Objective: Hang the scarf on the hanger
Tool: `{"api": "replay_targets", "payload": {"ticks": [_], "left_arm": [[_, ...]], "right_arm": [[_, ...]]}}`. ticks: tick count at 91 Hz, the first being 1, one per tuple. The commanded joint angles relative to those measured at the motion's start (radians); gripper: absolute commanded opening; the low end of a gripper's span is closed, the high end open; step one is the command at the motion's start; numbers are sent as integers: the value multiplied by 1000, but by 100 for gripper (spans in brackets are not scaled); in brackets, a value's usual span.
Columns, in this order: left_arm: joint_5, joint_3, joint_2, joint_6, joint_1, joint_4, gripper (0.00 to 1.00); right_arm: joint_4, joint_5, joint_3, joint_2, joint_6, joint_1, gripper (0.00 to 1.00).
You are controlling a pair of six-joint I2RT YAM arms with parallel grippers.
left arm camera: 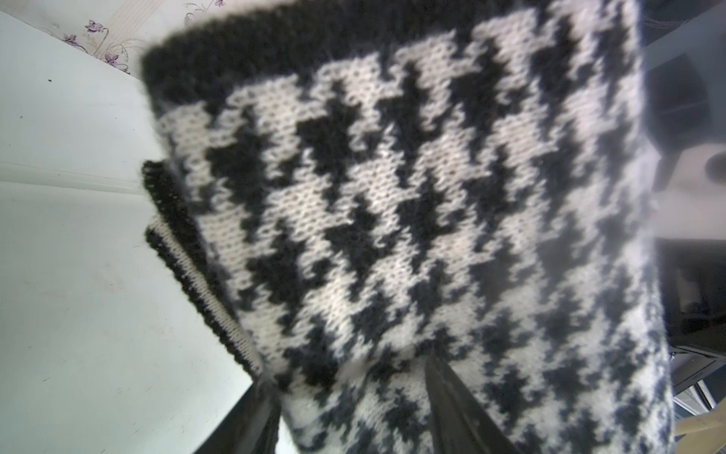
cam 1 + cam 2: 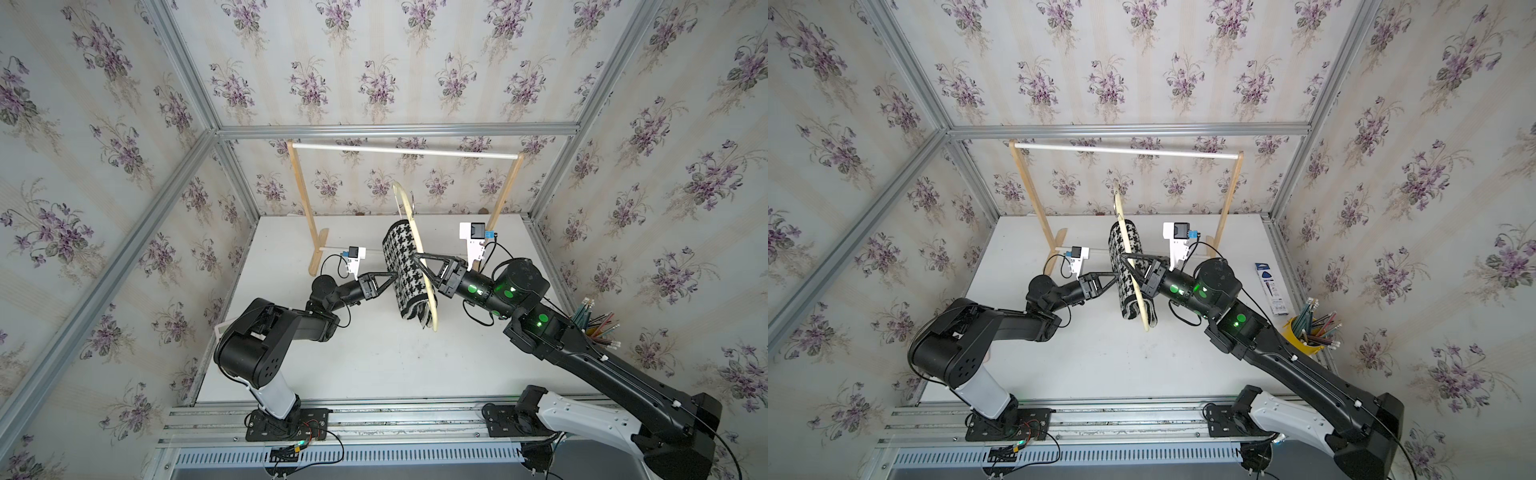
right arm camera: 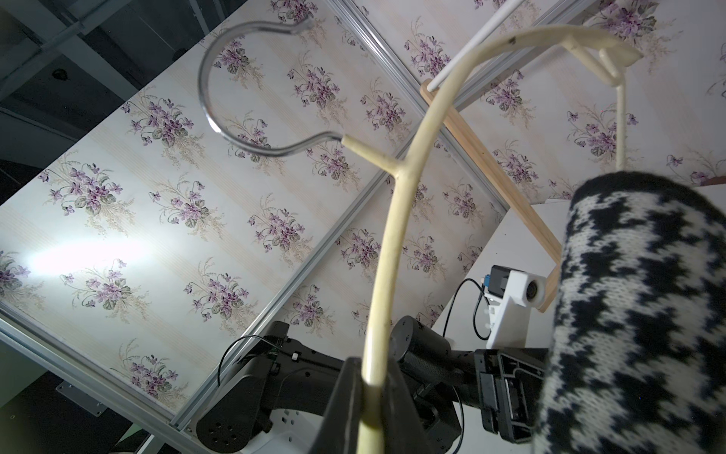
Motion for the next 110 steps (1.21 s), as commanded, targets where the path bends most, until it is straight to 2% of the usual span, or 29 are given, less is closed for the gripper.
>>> {"api": "replay_targets", "payload": {"ticks": [1, 15, 19, 26, 38, 74, 110], "left_arm": [[17, -1, 2, 37, 0, 16, 60], [1, -5, -11, 53, -5, 16, 56], [-10, -10, -17, 56, -8, 16, 47], [-30, -18, -30, 66, -15, 16, 26], [-56, -32, -50, 77, -28, 17, 0], [-130, -103, -39, 93, -47, 15, 0], [-140, -109, 8, 106, -47, 16, 0]], "right_arm": [[97, -17, 14, 1, -4, 0, 0], [113, -23, 14, 2, 4, 0, 0], [117, -25, 12, 2, 6, 0, 0], [121, -24, 8, 2, 8, 0, 0], [123, -20, 5, 1, 7, 0, 0], [91, 35, -1, -14, -25, 0, 0], [83, 42, -3, -12, -30, 0, 0]]}}
